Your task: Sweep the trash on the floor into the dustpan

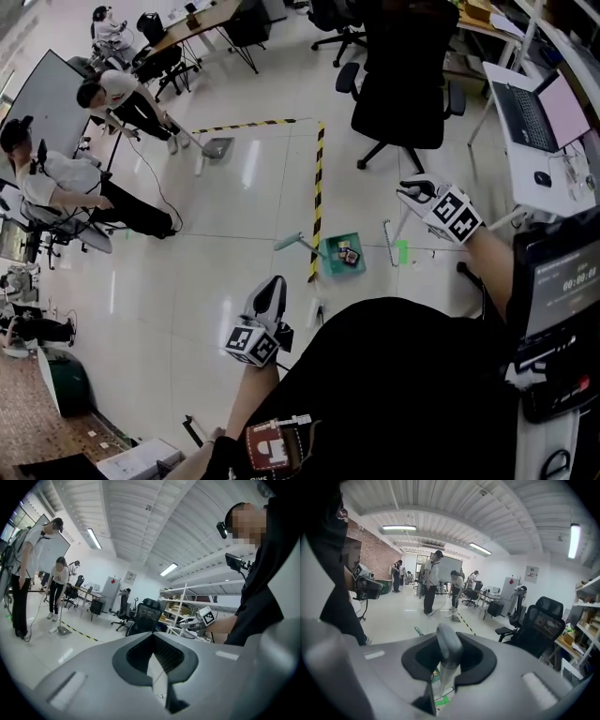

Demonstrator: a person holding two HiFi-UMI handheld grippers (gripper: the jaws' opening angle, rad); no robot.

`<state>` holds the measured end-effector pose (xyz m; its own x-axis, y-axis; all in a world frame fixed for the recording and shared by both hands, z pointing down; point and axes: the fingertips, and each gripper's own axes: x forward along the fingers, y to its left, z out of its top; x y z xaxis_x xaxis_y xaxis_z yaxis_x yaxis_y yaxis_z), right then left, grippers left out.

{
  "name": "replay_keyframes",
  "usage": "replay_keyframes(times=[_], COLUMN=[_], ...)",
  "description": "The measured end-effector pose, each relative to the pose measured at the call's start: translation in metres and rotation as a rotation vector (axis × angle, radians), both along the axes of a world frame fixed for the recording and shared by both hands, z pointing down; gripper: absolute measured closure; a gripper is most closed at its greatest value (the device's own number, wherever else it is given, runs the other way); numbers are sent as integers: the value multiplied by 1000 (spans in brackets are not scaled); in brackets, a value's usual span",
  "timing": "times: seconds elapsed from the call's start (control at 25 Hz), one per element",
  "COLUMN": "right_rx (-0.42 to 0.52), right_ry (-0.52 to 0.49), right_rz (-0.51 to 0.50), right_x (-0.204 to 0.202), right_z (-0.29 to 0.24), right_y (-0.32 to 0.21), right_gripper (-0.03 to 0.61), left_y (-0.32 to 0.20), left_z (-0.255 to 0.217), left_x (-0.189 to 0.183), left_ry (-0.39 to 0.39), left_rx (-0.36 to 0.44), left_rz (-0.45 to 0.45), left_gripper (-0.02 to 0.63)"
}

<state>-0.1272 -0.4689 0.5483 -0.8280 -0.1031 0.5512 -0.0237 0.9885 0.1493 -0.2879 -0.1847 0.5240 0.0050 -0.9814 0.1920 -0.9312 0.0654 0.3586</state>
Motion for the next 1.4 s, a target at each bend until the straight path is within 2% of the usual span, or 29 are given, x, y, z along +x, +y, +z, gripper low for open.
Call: replay_keyframes(times=[0.4, 0.64, 1.08, 1.4], right_rx=[-46, -56, -11, -8], right_ry=[-42, -84, -85, -93], right_rz=[28, 129, 369, 440], right_x=[84, 109, 125, 173], right_z=[-17, -30, -51, -68], right_y=[13, 41, 142, 211], right_gripper=[515, 515, 515, 516], left_y=[-44, -49, 6, 25], left_z=[-13, -22, -3, -12], left_x=[47, 53, 25, 81], left_ry=[0, -10, 24, 50], left_rx=[39, 85, 91, 119], left_rz=[43, 169, 418, 541], left_gripper=[614, 614, 614, 614])
